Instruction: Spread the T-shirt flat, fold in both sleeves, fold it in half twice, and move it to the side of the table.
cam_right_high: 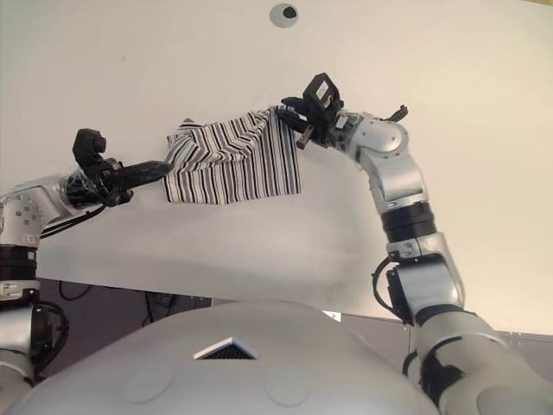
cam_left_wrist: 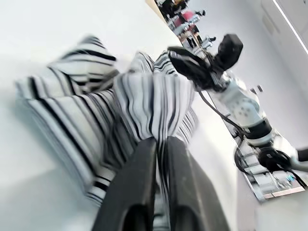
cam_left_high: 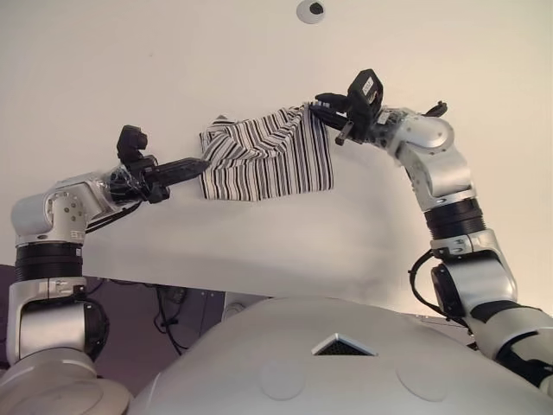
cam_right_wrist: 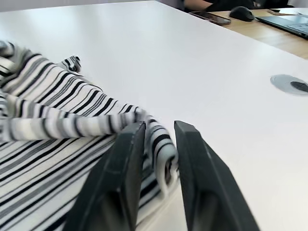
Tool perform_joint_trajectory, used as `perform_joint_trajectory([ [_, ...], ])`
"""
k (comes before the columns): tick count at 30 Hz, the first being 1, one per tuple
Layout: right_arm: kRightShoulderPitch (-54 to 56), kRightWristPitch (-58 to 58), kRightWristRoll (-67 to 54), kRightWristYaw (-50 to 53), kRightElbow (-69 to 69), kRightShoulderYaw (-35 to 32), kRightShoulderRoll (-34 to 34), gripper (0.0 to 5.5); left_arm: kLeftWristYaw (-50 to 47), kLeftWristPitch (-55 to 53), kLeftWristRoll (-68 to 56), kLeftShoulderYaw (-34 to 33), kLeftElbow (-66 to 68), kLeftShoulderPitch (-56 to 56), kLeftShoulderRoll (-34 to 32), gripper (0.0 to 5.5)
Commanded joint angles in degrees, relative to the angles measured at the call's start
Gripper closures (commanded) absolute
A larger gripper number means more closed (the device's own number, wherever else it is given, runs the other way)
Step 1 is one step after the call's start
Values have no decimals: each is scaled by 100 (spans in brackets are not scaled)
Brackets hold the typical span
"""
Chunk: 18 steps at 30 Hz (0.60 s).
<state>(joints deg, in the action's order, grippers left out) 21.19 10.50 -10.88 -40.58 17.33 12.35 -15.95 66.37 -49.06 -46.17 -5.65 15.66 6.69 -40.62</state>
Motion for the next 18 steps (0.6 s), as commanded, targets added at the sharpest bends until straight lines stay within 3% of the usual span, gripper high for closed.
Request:
perform_joint_trajectory([
  [1,-9,-207,-170,216,-99,-333,255,367,-422,-184,51,-296,270,208,172,456],
  [6,-555,110,-1304,-579,-1346,-463,442,367,-734,108,29,-908,476,228,344,409],
  [10,-1081,595,-1458,-1175,-2171,-133,-78,367,-622,198,-600,-1204,-869,783,581,409],
  [14,-964,482,-423,-1427,-1980,580,-676,367,394,171,-476,-223,-2202,838,106,409],
  [18,-777,380,87,-1313,-1614,871,-629,367,478,839,424,496,-2238,502,82,409],
])
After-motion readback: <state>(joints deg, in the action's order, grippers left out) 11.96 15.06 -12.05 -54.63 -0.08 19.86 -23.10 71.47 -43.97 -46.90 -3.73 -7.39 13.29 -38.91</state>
